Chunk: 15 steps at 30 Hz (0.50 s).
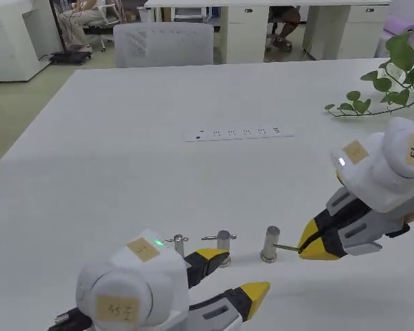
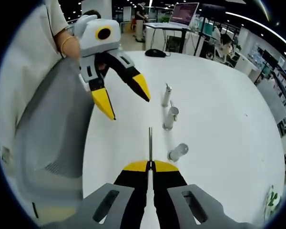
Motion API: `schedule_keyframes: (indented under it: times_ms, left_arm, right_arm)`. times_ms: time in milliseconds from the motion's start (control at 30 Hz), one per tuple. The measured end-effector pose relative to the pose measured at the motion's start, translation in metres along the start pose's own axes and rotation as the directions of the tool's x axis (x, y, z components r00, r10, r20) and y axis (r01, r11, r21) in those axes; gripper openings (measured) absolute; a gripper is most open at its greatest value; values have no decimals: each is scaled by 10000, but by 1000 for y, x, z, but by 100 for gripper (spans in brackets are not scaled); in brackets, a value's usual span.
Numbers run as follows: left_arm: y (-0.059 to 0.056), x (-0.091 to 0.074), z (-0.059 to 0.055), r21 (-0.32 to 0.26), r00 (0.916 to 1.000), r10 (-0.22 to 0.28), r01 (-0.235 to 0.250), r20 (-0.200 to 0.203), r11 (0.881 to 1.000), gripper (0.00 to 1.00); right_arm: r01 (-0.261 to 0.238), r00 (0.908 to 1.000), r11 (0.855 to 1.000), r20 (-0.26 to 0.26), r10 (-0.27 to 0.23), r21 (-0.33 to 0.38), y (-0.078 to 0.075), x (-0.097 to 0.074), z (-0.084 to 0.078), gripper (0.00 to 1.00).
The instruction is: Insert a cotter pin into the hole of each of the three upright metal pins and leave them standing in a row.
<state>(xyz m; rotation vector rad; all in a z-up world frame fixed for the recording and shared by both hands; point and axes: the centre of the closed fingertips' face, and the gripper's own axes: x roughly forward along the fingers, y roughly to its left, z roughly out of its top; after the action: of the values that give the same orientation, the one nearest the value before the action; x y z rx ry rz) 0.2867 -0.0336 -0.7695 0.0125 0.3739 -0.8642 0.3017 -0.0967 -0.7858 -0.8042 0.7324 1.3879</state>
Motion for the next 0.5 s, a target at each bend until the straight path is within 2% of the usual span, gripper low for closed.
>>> schedule_keyframes:
  times_ms: [300,500]
  left_arm:
    - [9,19,-8,-75,9985,442,-444,-313,9990,37]
    - [10,33,-12,10,9979,539,-539,-353,9985,37]
  right_arm:
    - [304,9976,9995,-627,-308,-66,-21,1,-18,3]
    - [416,9941,9991,-1003,-412,17,-32,3,-30,3]
